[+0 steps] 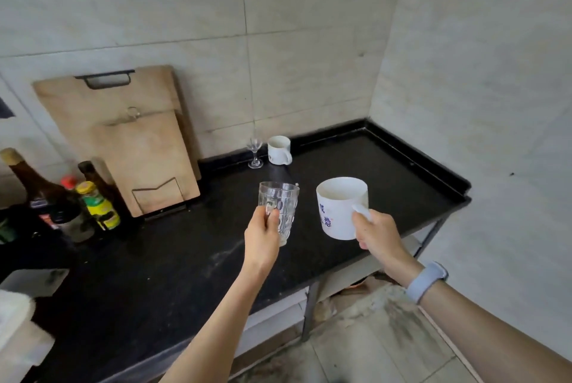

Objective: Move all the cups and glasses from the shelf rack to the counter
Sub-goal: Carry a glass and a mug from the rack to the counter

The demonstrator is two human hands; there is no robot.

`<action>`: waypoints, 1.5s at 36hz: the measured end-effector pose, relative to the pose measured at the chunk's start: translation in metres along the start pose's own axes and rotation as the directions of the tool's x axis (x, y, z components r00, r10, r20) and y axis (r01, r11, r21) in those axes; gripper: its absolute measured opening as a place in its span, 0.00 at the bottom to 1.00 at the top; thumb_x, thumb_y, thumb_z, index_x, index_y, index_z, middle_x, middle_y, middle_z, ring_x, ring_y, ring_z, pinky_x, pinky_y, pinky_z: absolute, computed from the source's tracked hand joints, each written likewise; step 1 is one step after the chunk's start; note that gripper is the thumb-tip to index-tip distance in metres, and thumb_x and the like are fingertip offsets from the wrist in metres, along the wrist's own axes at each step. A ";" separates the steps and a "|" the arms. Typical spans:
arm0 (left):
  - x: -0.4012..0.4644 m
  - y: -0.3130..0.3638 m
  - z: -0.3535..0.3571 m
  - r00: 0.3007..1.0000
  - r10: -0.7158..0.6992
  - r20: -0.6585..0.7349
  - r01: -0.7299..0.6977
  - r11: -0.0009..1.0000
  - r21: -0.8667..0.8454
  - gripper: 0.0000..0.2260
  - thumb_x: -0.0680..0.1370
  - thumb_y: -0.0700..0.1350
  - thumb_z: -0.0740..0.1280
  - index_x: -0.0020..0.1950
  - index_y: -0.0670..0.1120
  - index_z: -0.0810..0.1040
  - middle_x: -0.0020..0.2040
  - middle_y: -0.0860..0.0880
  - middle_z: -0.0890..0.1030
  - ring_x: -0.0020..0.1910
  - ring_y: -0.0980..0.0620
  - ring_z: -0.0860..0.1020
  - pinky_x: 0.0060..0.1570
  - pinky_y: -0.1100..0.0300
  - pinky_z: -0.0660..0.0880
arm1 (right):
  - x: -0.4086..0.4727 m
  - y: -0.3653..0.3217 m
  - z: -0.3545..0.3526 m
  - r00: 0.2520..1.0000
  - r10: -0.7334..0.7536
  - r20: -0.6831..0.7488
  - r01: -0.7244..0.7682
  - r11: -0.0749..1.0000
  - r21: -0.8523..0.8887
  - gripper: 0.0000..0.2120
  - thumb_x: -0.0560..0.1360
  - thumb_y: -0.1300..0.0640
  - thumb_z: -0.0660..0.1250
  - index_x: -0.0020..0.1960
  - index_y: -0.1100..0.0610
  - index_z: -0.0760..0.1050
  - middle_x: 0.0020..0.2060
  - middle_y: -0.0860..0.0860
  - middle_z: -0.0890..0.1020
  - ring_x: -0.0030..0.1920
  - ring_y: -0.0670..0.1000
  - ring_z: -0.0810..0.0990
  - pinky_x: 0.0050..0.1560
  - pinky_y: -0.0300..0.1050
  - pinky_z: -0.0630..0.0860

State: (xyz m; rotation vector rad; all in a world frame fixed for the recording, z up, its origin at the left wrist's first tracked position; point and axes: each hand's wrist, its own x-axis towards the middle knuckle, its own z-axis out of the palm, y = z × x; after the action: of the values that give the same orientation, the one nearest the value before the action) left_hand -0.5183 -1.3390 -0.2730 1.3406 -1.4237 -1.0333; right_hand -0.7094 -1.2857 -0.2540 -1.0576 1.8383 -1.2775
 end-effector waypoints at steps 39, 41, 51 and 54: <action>0.430 -0.153 0.303 0.984 -0.114 -0.135 0.105 0.992 -0.076 0.08 0.81 0.45 0.54 0.42 0.51 0.66 0.41 0.50 0.71 0.39 0.56 0.68 0.41 0.63 0.68 | 0.536 0.150 0.089 0.966 0.057 0.251 -0.056 0.998 -0.010 0.12 0.74 0.60 0.58 0.33 0.58 0.63 0.28 0.55 0.64 0.30 0.52 0.61 0.32 0.47 0.58; 0.438 -0.155 0.306 0.986 -0.094 -0.135 0.084 0.993 -0.079 0.07 0.81 0.44 0.54 0.44 0.49 0.66 0.43 0.50 0.71 0.41 0.55 0.69 0.42 0.67 0.68 | 0.544 0.151 0.094 0.967 0.053 0.250 -0.057 0.998 0.008 0.12 0.74 0.60 0.59 0.32 0.58 0.63 0.28 0.55 0.64 0.30 0.52 0.62 0.32 0.47 0.58; 0.457 -0.171 0.311 0.993 -0.068 -0.101 0.066 0.997 -0.026 0.04 0.81 0.43 0.54 0.48 0.48 0.67 0.45 0.50 0.72 0.43 0.57 0.70 0.44 0.72 0.68 | 0.573 0.151 0.108 0.952 0.050 0.301 -0.041 0.999 -0.037 0.09 0.74 0.59 0.57 0.36 0.58 0.67 0.33 0.57 0.67 0.35 0.54 0.65 0.35 0.47 0.62; 0.455 -0.176 0.311 0.990 -0.083 -0.116 0.086 0.996 0.013 0.04 0.81 0.43 0.55 0.49 0.49 0.69 0.48 0.50 0.74 0.47 0.57 0.72 0.46 0.70 0.68 | 0.575 0.154 0.111 0.941 0.068 0.333 -0.047 0.996 -0.071 0.08 0.76 0.58 0.57 0.38 0.58 0.67 0.34 0.57 0.67 0.36 0.53 0.65 0.38 0.47 0.64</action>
State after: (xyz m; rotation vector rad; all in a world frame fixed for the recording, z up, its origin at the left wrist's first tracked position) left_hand -0.7809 -1.8062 -0.4917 1.4606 -1.3027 -0.9832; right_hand -0.9176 -1.8114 -0.4721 -1.1658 1.6429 -0.9435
